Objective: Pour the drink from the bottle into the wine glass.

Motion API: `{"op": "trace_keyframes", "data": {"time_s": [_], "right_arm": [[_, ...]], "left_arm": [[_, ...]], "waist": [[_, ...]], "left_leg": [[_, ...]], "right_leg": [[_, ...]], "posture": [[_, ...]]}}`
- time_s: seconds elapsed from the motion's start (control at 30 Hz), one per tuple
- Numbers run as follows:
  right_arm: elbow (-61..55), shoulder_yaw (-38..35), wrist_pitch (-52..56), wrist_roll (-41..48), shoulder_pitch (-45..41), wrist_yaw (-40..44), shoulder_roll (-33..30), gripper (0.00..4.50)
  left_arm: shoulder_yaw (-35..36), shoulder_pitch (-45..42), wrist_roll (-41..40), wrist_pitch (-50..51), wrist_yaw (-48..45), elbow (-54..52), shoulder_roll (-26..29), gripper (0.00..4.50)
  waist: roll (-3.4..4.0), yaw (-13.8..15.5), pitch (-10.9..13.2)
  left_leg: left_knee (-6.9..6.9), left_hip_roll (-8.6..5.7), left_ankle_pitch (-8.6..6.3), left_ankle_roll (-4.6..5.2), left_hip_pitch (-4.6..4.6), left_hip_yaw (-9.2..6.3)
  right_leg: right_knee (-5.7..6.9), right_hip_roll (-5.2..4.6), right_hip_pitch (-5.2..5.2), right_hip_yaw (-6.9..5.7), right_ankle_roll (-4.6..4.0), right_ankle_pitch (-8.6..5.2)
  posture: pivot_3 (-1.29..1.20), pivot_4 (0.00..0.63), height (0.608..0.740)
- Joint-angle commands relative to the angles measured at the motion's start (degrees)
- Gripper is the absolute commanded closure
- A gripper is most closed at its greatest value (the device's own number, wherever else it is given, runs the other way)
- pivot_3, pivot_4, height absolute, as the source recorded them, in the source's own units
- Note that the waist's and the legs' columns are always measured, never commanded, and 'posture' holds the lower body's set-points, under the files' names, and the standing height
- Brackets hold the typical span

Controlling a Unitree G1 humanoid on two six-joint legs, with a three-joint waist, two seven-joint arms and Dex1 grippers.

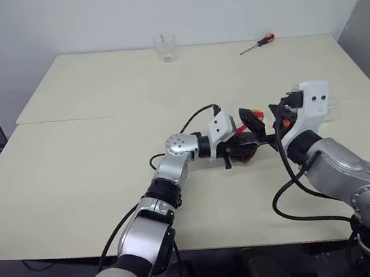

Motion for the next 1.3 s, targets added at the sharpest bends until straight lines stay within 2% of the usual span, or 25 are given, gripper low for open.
{"op": "trace_keyframes", "data": {"time_s": [0.03, 0.37, 0.47, 0.73, 0.97, 1.1, 1.3], "right_arm": [[-2.78, -3.10, -0.18, 0.95, 1.02, -0.13, -0.94, 0.00], [-5.22, -4.08, -1.28, 2.89, 3.10, 0.08, -0.97, 0.00], [-5.72, -3.50, -1.49, 3.16, 3.17, 0.54, -0.83, 0.57], [-6.63, -2.44, -1.95, 3.79, 2.76, 1.02, -0.41, 3.24], [-6.96, -3.42, -3.07, 4.73, 2.31, 2.08, -0.65, 3.26], [-7.17, -4.15, -5.53, 6.10, 2.53, 6.77, -0.51, 3.26], [-3.84, -4.71, -4.95, 3.81, 4.75, 25.54, -10.14, 3.26]], "left_arm": [[0.69, -1.62, -0.97, -1.01, -0.08, -1.41, 0.00, 3.66], [0.60, -1.88, -0.94, -1.20, -0.23, -1.24, 0.02, 3.66], [0.46, -1.71, -0.91, -1.24, -0.35, -1.38, -0.03, 3.66], [0.38, -1.74, -0.96, -1.31, -0.36, -1.31, 0.14, 3.68], [0.32, -1.57, -1.07, -1.04, -0.44, -1.63, 0.11, 3.68], [0.18, -1.35, -1.09, -0.87, -0.53, -1.87, 0.02, 3.68], [0.03, -1.45, -1.10, -0.67, -1.05, -1.89, -0.49, 3.68]], "waist": [[0.00, 0.00, 0.00], [0.00, -0.04, 0.00], [0.00, -0.04, 0.00], [0.00, -0.04, 0.00], [0.00, -0.04, 0.00], [0.00, -0.04, 0.00], [0.00, 0.00, 0.00]], "left_leg": [[0.00, 0.00, 0.00, 0.00, 0.00, 0.01], [0.00, 0.00, 0.00, 0.00, 0.00, 0.00], [0.00, 0.00, 0.00, 0.00, 0.01, 0.00], [0.00, 0.00, 0.00, 0.00, 0.00, -0.01], [0.00, 0.00, 0.00, 0.00, 0.00, -0.01], [0.00, 0.00, 0.00, 0.00, 0.00, -0.01], [0.00, -0.02, 0.00, 0.00, 0.01, 0.03]], "right_leg": [[0.00, 0.00, 0.00, 0.00, 0.00, 0.00], [0.01, 0.00, 0.00, -0.01, 0.00, 0.00], [0.01, 0.00, 0.00, -0.01, 0.00, 0.00], [0.01, 0.00, 0.00, -0.01, 0.00, 0.00], [0.00, 0.00, 0.00, -0.01, 0.00, 0.00], [0.00, 0.00, 0.00, -0.01, 0.00, 0.00], [-0.02, -0.01, 0.01, -0.05, 0.00, 0.00]], "posture": [[0.00, 0.150, 0.740], [0.00, 0.150, 0.740], [0.00, 0.150, 0.740], [0.00, 0.150, 0.740], [0.00, 0.150, 0.740], [0.00, 0.150, 0.740], [0.00, 0.150, 0.740]]}}
